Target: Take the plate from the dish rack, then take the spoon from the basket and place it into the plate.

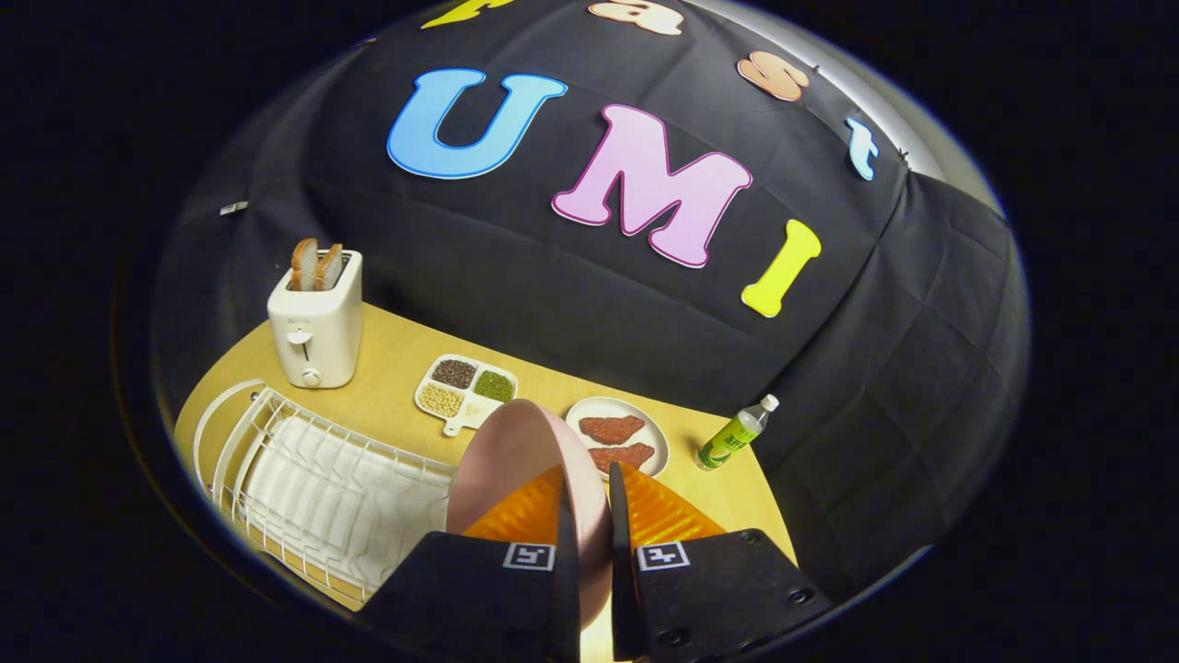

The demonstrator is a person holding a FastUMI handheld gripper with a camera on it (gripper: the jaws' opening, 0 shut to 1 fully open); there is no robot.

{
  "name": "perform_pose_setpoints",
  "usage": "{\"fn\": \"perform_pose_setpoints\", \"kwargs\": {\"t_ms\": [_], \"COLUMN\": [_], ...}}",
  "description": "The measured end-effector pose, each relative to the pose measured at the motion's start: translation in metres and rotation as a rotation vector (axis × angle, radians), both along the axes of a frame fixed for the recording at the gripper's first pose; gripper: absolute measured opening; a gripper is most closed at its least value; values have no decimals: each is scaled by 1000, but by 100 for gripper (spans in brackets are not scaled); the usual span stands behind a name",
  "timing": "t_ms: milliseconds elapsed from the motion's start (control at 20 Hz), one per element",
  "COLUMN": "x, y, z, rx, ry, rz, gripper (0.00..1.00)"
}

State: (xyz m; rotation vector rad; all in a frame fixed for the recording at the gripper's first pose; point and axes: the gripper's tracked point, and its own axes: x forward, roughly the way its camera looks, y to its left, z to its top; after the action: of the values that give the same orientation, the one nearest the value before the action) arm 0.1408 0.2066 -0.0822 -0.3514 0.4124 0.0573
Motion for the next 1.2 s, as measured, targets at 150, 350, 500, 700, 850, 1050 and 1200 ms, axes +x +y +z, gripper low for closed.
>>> {"fn": "perform_pose_setpoints", "kwargs": {"t_ms": [150, 350, 500, 700, 850, 1050, 1200], "x": [-25, -64, -101, -137, -151, -149, -136], "y": [-18, -64, -108, -175, -209, -232, -241], "z": [-6, -6, -24, -64, -95, -158, -197], "rx": [154, 252, 366, 456, 532, 628, 671], "ry": [80, 126, 215, 333, 391, 472, 508], "rz": [37, 102, 147, 175, 198, 228, 210], "gripper": [18, 18, 18, 17, 18, 17, 18]}}
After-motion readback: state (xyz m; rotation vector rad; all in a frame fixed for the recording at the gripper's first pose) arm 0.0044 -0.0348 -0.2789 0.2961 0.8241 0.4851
